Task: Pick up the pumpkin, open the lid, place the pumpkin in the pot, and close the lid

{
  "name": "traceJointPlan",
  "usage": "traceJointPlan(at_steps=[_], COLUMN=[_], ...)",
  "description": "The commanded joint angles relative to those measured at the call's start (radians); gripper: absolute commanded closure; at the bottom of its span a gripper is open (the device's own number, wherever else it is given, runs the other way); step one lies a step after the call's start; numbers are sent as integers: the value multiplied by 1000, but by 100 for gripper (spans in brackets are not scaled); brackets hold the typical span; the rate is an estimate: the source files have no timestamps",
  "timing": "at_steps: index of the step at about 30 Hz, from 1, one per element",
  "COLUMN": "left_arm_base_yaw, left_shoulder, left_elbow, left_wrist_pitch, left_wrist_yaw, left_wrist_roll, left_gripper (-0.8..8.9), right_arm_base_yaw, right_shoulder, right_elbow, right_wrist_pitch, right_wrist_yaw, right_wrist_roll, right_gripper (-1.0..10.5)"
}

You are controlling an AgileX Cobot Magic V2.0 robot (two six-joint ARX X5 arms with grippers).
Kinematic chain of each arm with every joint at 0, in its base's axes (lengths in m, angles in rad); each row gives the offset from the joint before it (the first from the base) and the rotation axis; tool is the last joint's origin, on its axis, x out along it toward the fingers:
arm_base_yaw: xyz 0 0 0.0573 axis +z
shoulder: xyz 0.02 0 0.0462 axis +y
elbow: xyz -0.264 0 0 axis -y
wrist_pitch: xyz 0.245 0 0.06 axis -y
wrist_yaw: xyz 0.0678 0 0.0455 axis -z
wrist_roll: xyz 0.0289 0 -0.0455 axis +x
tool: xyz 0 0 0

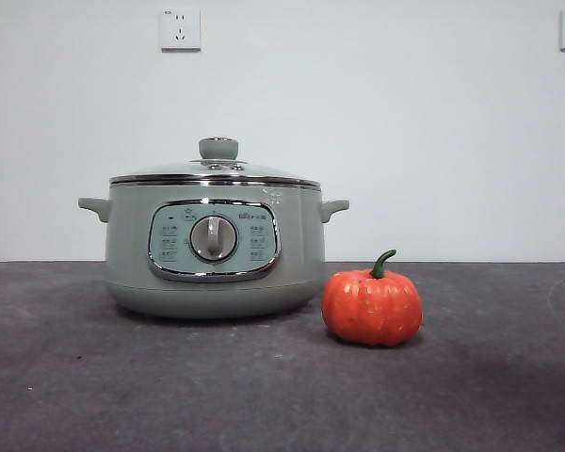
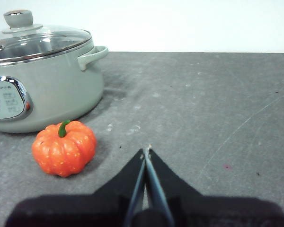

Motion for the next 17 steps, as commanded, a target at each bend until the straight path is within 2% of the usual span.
traceJointPlan(at_steps=[1,4,11,13,17], left_arm_base_yaw=[2,2,2,2,2], left_shoulder=[-2,-2,-1,0,26], left_elbow=[-15,-14,29,70,177], left_wrist_pitch=[4,6,-19,-56,-134], left_wrist_yaw=[35,96,190,202,207], left_wrist_roll=[-8,-13,-107,-110,-108], left_gripper=[817,817,821,821,821], right_arm_base_yaw=[1,1,1,1,1], right_shoulder=[-3,-3,0,7,45], right_elbow=[-11,-11,23,50,124], right_wrist_pitch=[-9,-8,-8,-8,-16], right_wrist_yaw=[-7,-6,-5,-6,-13], right_wrist_roll=[69,171,434,462,463], right_gripper=[946,946,958,959,959])
